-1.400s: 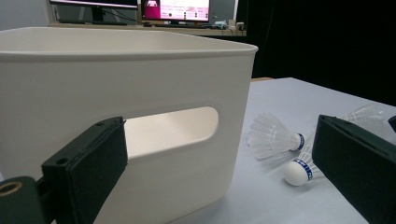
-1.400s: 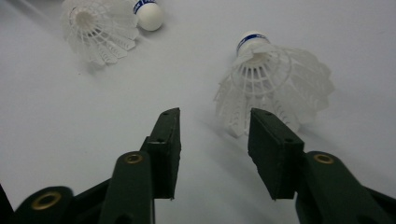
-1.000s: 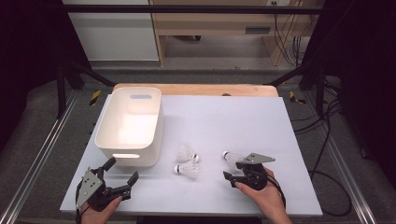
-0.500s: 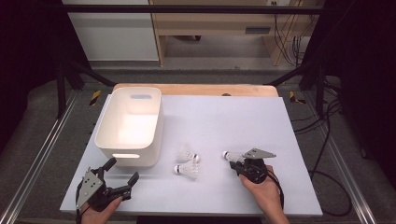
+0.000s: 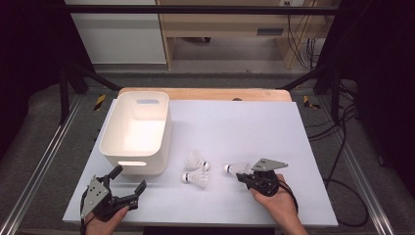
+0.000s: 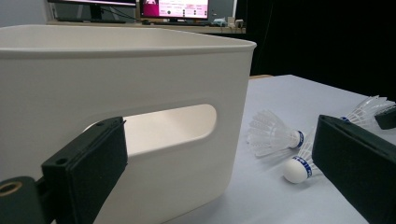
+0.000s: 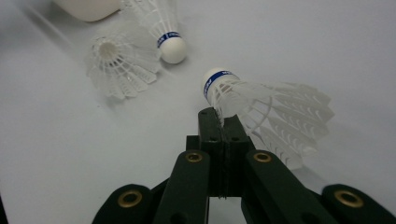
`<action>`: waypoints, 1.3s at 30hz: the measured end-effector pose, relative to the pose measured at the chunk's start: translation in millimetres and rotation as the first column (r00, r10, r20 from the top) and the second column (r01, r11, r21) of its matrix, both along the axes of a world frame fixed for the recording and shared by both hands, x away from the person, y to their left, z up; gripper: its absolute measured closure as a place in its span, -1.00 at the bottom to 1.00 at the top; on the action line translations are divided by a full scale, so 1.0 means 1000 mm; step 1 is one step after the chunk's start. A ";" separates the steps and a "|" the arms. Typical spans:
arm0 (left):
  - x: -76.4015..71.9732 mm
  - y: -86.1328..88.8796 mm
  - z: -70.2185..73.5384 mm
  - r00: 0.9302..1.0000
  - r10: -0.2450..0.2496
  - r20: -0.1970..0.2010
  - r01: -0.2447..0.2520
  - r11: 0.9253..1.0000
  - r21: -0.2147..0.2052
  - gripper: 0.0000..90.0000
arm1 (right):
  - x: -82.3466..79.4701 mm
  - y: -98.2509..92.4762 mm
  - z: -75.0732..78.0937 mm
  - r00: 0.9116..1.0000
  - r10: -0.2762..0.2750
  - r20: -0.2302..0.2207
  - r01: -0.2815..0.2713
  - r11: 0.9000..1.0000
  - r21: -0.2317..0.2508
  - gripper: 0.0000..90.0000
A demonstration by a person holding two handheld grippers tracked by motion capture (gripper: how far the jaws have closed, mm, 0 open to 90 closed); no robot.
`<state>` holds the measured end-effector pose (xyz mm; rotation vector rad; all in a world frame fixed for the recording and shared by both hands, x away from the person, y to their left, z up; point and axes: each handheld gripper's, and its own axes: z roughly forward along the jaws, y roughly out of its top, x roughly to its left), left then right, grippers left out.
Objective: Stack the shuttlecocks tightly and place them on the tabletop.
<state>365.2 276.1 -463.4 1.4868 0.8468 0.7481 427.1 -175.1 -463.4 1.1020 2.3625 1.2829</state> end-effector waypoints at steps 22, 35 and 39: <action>0.000 0.000 0.000 1.000 -0.008 -0.005 0.008 1.000 -0.005 -0.93 | -0.001 0.043 -0.003 0.988 0.153 0.020 -0.153 0.988 0.007 1.00; 0.000 0.000 0.000 1.000 -0.009 -0.002 0.009 1.000 -0.007 -0.93 | 0.004 0.067 -0.008 0.979 0.204 0.021 -0.204 0.979 0.015 1.00; 0.000 0.000 0.000 1.000 -0.007 -0.002 0.007 1.000 -0.004 -0.93 | 0.005 0.072 -0.009 0.976 0.216 0.021 -0.216 0.976 0.013 1.00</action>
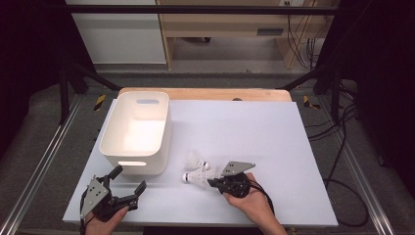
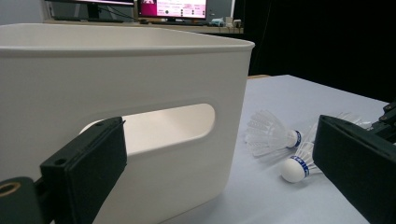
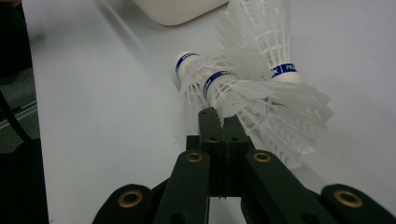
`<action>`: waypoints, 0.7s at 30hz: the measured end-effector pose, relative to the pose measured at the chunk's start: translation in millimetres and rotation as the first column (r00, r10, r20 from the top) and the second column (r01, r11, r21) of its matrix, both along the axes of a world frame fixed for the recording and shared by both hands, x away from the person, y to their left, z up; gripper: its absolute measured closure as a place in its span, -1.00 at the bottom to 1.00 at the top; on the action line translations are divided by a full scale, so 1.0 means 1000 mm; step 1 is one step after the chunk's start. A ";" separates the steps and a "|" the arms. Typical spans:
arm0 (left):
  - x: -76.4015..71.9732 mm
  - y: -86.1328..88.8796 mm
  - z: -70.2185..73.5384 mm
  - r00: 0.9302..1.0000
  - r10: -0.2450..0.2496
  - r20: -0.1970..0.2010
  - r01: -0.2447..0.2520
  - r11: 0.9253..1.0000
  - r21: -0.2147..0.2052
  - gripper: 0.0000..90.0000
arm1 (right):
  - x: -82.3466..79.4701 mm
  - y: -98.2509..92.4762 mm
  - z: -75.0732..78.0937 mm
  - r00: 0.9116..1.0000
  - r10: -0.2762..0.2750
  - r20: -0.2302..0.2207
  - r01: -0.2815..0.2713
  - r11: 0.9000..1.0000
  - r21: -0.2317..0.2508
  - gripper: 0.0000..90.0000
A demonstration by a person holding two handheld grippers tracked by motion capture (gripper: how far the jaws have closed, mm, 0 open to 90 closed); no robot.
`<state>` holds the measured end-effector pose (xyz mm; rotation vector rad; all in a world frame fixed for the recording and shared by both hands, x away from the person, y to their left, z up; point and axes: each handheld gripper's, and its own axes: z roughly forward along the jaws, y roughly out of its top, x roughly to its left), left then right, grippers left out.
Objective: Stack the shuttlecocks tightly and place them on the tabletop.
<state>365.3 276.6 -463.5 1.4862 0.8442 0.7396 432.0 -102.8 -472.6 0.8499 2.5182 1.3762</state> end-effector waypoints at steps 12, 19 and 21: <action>0.000 0.000 0.000 1.000 0.000 0.001 0.000 1.000 -0.002 -0.93 | 0.002 0.011 -0.001 1.000 0.028 0.005 -0.028 1.000 0.003 1.00; 0.000 0.000 0.000 1.000 -0.001 0.001 0.001 1.000 0.000 -0.93 | 0.002 0.013 -0.001 0.999 0.038 0.006 -0.038 0.999 0.006 1.00; 0.000 0.000 0.000 1.000 0.000 0.001 0.000 1.000 -0.001 -0.93 | 0.002 0.014 -0.001 0.999 0.040 0.006 -0.040 0.999 0.005 1.00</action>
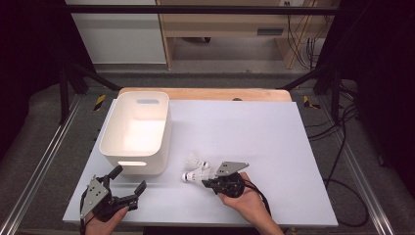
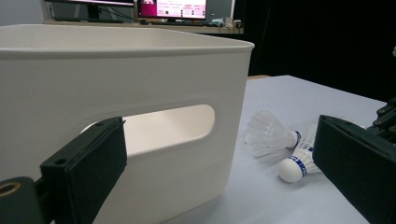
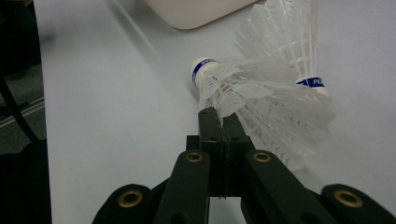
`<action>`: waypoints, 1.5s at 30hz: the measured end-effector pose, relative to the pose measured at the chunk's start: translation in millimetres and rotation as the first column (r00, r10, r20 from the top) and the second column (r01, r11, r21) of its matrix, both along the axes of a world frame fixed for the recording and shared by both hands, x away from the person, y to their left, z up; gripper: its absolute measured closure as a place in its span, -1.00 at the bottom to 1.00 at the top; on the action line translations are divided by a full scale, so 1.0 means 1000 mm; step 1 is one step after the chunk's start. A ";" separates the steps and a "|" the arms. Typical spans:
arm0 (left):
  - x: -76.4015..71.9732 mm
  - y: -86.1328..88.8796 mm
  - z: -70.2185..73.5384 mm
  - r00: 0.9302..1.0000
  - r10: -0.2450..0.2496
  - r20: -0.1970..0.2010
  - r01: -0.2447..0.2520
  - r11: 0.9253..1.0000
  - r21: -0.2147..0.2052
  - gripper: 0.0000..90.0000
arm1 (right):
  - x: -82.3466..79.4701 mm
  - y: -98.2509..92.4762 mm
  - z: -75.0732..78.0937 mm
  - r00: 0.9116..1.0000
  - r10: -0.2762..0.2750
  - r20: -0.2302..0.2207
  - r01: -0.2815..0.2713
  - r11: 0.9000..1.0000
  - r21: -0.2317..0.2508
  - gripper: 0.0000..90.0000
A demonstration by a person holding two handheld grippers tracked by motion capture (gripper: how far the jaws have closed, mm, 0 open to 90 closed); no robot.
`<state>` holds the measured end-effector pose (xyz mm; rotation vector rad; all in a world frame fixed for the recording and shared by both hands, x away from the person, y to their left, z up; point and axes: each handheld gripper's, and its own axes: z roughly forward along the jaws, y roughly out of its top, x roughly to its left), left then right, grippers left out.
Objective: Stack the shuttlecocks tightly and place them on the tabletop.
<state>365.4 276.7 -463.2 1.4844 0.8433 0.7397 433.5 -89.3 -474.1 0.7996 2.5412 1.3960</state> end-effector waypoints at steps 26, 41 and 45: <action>0.000 0.000 0.000 1.000 0.003 -0.001 -0.003 1.000 0.000 -0.93 | -0.003 0.001 -0.002 1.000 0.002 -0.019 -0.002 1.000 -0.012 0.65; 0.000 0.000 0.000 1.000 0.004 -0.001 -0.004 1.000 -0.001 -0.93 | -0.014 -0.010 0.007 1.000 -0.012 -0.020 0.011 0.999 -0.050 0.28; 0.000 0.001 0.000 1.000 0.006 0.000 -0.006 1.000 -0.002 -0.93 | -0.016 -0.016 0.011 1.000 -0.023 -0.017 0.022 0.998 -0.052 0.26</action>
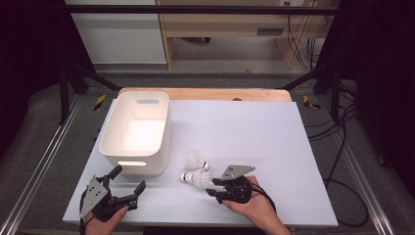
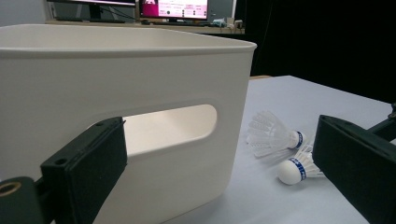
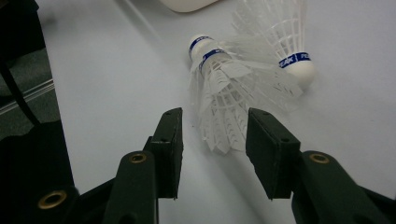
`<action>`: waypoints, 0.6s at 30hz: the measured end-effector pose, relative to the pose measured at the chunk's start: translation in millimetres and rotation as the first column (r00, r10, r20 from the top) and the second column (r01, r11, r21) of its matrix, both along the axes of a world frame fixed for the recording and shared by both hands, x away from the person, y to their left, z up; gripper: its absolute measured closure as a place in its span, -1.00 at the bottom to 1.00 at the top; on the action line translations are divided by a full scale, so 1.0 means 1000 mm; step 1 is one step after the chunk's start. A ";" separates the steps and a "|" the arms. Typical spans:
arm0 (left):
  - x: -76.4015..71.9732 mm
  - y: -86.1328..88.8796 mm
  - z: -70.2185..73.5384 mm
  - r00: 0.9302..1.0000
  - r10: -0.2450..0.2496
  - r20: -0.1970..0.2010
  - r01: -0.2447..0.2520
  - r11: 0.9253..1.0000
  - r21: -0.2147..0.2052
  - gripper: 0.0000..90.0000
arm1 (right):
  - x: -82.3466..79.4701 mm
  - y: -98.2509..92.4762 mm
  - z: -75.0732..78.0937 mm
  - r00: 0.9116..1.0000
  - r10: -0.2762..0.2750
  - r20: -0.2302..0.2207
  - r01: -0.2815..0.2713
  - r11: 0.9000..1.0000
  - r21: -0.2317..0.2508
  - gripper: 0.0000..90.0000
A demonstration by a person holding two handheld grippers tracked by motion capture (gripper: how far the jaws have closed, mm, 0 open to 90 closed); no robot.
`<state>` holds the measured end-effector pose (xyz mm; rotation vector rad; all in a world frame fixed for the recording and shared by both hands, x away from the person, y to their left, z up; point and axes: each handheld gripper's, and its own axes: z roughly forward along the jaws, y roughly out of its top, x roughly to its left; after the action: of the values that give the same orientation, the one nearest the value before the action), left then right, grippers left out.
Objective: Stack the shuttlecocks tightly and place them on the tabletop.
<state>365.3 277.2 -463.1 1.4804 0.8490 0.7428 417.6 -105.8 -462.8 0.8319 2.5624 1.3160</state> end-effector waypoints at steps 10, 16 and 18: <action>0.000 0.000 0.000 1.000 0.002 0.000 -0.002 1.000 -0.001 -0.93 | 0.007 -0.012 0.020 0.998 -0.042 0.043 0.041 0.999 0.022 0.27; 0.000 0.000 0.000 1.000 0.000 0.001 0.000 1.000 -0.002 -0.93 | 0.015 -0.013 0.028 0.996 -0.070 0.053 0.068 0.997 0.032 0.21; 0.000 0.000 0.000 1.000 0.000 0.001 0.000 1.000 -0.002 -0.93 | 0.017 -0.014 0.030 0.996 -0.078 0.052 0.077 0.997 0.033 0.18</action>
<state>365.2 277.1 -463.1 1.4783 0.8489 0.7422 435.1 -119.5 -433.1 0.8802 2.4498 1.3398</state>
